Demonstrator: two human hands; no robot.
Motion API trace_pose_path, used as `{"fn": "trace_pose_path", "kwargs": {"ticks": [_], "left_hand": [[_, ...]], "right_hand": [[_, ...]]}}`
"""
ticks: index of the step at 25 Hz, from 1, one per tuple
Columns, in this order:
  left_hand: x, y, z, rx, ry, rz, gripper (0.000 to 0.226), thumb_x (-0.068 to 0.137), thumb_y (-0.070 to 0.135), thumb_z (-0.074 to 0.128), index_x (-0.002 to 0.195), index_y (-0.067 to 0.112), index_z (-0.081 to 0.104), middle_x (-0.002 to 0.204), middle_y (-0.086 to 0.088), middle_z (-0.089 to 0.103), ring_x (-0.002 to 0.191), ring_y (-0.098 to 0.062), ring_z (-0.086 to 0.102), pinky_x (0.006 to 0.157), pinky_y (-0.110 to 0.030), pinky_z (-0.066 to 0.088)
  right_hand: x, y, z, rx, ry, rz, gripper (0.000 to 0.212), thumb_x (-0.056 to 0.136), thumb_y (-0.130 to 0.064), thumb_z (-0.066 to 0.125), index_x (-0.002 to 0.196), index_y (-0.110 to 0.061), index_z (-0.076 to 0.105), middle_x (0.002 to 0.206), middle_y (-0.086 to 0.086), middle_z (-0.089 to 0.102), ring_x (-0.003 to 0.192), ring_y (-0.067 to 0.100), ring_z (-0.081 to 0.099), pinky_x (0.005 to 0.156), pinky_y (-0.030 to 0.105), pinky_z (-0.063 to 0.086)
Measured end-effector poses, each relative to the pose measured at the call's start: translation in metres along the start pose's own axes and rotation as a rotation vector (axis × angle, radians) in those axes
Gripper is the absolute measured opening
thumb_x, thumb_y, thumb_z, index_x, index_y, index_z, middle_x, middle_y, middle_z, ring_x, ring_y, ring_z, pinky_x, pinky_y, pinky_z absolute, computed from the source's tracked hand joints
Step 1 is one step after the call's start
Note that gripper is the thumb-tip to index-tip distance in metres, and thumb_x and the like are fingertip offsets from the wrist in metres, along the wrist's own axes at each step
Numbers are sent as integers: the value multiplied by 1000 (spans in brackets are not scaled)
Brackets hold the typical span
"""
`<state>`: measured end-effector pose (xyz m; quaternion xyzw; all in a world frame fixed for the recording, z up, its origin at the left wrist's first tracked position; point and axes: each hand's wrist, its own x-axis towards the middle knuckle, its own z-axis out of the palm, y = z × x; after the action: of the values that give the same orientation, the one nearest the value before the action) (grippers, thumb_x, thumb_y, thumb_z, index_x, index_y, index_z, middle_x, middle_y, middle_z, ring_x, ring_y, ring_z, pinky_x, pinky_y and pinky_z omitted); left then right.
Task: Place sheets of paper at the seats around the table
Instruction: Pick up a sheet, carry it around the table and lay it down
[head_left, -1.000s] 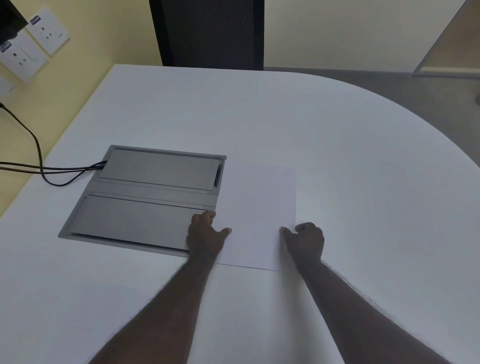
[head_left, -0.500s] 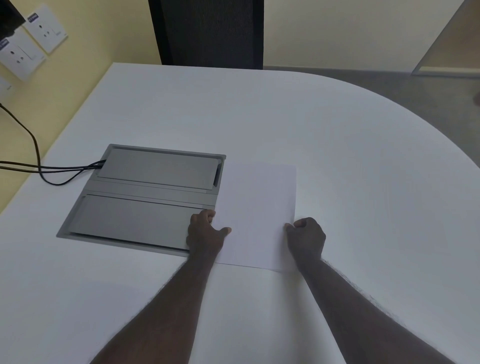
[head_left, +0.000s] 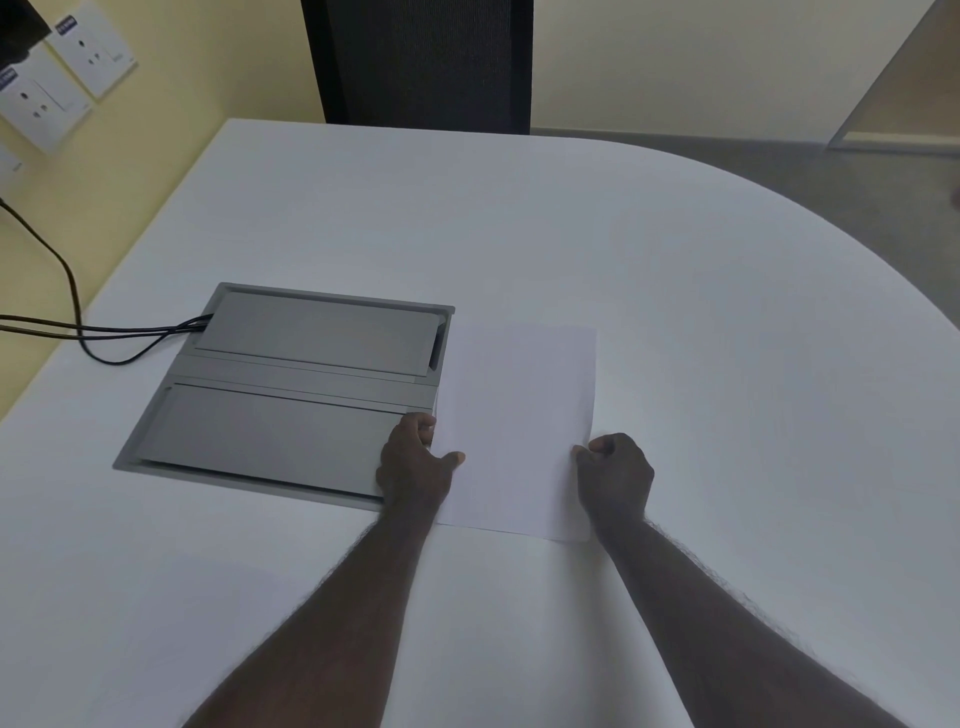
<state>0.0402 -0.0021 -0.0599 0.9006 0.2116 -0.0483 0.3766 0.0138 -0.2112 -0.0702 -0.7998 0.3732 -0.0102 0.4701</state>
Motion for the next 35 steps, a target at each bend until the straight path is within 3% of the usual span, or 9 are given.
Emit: {"fn": "trace_pose_path", "kwargs": {"ticks": [5, 8, 11, 15, 19, 21, 26, 32, 35], "left_hand": [[0, 0, 2, -4, -17, -1, 52, 66, 22, 84, 111, 24, 56, 91, 11, 62, 84, -13, 57, 76, -29, 42], [-1, -4, 4, 9, -31, 37, 32, 80, 21, 73, 109, 18, 63, 99, 2, 71, 93, -23, 62, 85, -37, 49], [-4, -5, 3, -11, 10, 42, 14, 91, 20, 60, 100, 11, 65, 90, -3, 68, 91, -32, 61, 79, -36, 47], [-7, 1, -6, -134, 28, 47, 16, 94, 17, 55, 101, 9, 67, 85, 0, 64, 87, -28, 61, 73, -29, 38], [-15, 6, -18, -237, -10, 122, 17, 95, 14, 55, 102, 6, 68, 90, -7, 70, 86, -26, 62, 74, -30, 43], [-19, 8, -25, -259, -27, 140, 17, 95, 14, 55, 102, 6, 68, 92, -8, 71, 87, -27, 63, 77, -33, 46], [-33, 10, -39, -348, -39, 107, 17, 96, 14, 54, 103, 8, 68, 95, -11, 72, 90, -29, 64, 84, -39, 49], [-65, 21, -54, -406, -12, 94, 16, 96, 14, 54, 104, 7, 67, 96, -12, 72, 92, -32, 65, 86, -44, 51], [-85, 31, -66, -410, 12, 114, 16, 96, 14, 55, 103, 7, 67, 95, -14, 72, 92, -33, 65, 86, -45, 51]], "right_hand": [[1, 2, -2, -23, -8, -26, 15, 79, -18, 68, 76, -21, 53, 71, -8, 59, 73, 18, 57, 68, 28, 39], [3, 4, -1, -25, -14, -25, 12, 80, -19, 68, 84, -18, 57, 75, -8, 60, 78, 20, 59, 71, 28, 41], [5, 6, -1, -38, -17, -11, 18, 81, -19, 67, 97, -12, 63, 86, 0, 66, 84, 21, 60, 76, 28, 43], [8, 5, -6, -56, -38, -5, 27, 83, -18, 67, 108, -8, 66, 92, 5, 68, 87, 23, 62, 80, 27, 43], [6, 3, -14, -91, -115, -12, 33, 88, -24, 65, 116, -8, 65, 109, 11, 66, 98, 25, 62, 89, 33, 48], [4, 1, -19, -99, -143, 2, 29, 90, -29, 62, 112, -10, 67, 114, 12, 64, 100, 28, 63, 91, 38, 51], [-9, -8, -33, -38, -163, 13, 20, 93, -26, 58, 94, -10, 70, 103, 10, 68, 89, 28, 61, 78, 32, 46], [-28, -19, -61, 62, -166, -57, 20, 94, -23, 57, 86, -7, 65, 82, 3, 62, 79, 23, 53, 73, 33, 43], [-38, -28, -82, 89, -167, -102, 17, 94, -23, 56, 86, -10, 65, 82, 1, 63, 80, 22, 55, 72, 30, 39]]}}
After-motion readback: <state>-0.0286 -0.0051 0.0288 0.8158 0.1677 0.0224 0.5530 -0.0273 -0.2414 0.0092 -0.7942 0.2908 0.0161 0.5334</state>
